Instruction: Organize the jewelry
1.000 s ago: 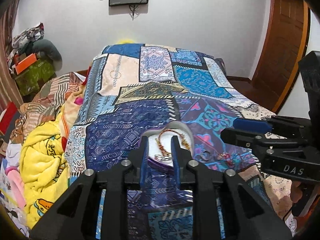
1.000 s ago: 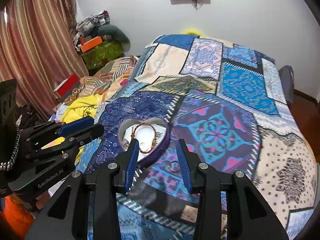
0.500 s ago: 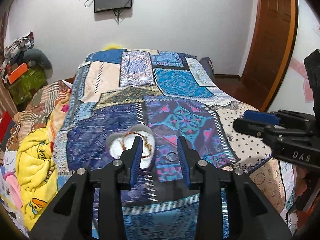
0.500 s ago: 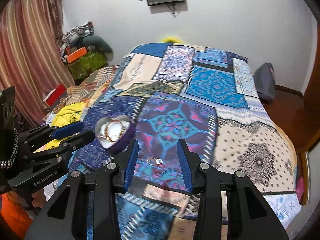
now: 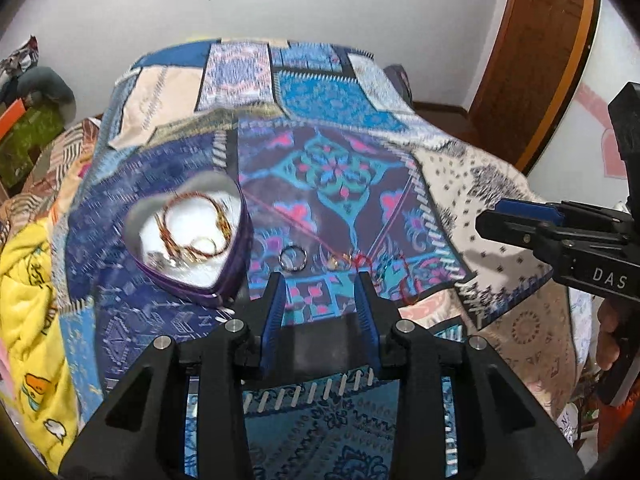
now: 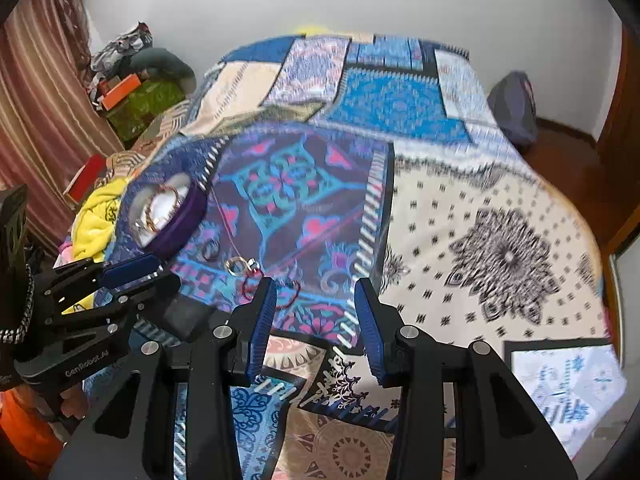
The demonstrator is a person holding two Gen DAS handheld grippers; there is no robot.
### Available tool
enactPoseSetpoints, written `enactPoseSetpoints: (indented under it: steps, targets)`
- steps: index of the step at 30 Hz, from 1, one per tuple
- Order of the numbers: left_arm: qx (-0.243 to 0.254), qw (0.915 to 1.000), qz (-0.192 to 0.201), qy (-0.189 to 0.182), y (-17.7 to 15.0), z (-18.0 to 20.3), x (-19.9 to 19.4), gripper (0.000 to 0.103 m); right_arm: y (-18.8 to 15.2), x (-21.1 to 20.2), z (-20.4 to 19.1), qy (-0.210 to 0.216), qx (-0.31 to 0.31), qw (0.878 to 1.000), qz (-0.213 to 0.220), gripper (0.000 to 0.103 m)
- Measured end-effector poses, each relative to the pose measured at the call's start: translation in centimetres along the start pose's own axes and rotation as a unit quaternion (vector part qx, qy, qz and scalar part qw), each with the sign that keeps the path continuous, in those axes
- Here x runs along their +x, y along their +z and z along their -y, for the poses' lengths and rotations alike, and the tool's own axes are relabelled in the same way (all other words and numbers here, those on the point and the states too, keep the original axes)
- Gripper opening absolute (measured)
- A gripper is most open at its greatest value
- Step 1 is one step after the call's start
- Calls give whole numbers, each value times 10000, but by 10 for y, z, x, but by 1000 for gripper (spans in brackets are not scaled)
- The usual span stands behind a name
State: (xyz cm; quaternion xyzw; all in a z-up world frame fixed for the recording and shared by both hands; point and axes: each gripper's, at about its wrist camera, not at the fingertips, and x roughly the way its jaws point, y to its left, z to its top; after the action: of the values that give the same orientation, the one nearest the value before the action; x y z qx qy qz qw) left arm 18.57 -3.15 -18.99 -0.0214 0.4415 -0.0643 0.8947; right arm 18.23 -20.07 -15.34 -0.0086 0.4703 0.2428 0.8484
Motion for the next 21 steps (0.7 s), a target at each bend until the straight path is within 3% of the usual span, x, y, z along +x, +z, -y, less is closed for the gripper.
enactPoseSetpoints:
  steps: [15, 21]
  targets:
    - [-188, 9994, -289, 39, 1, -9, 43, 35, -8, 45, -11, 519, -243, 9961, -674, 37]
    - [-189, 9994, -266, 114, 3, -9, 49, 35, -3, 57, -17, 558, -345, 9952, -728, 37]
